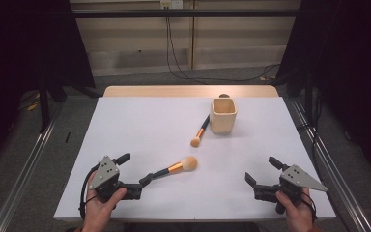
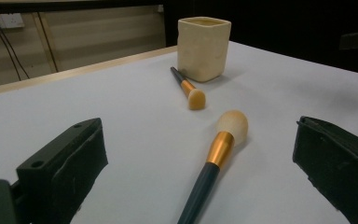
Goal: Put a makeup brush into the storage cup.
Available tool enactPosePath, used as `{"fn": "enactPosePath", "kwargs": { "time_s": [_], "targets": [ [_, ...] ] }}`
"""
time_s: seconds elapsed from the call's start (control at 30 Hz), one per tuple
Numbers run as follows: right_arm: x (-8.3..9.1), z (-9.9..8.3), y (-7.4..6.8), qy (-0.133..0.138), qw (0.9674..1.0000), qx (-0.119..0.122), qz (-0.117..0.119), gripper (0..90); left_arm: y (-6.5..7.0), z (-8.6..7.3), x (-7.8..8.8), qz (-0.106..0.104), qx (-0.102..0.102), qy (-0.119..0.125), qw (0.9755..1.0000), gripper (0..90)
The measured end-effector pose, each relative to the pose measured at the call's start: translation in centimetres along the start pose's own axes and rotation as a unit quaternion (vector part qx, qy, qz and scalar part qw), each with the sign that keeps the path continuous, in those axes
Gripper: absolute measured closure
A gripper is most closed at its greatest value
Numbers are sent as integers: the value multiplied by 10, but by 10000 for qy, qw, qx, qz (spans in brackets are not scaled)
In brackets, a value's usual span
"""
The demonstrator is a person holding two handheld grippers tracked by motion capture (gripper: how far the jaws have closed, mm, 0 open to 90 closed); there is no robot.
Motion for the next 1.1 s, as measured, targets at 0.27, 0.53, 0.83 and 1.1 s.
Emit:
{"fn": "enactPosePath", "kwargs": {
  "time_s": [0.27, 0.53, 0.83, 1.1],
  "targets": [
    [-1, 0, 0, -1, 10000, -17, 11, 2, 0, 8, -12, -105, -71, -51, 9999, 26],
    [-2, 0, 0, -11, 10000, -37, 22, 2, -2, 15, -26, -191, -55, -88, 9998, 26],
    [-3, 0, 0, -14, 10000, -41, 32, 2, -4, 24, -40, -248, -145, -165, 9995, 28],
    [-3, 0, 0, -35, 10000, -46, 31, 2, -6, 40, -57, -321, -107, -152, 9993, 33]
  ]
}}
Point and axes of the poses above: each handheld gripper's, and its own axes: x roughly backward along the jaws, z roughly out of its top, y roughly to its right, the point moved 1 cm from there along -x, roughly forward along the jaws, and after that the axes turned 8 degrees about z, right-handed, at the moved point
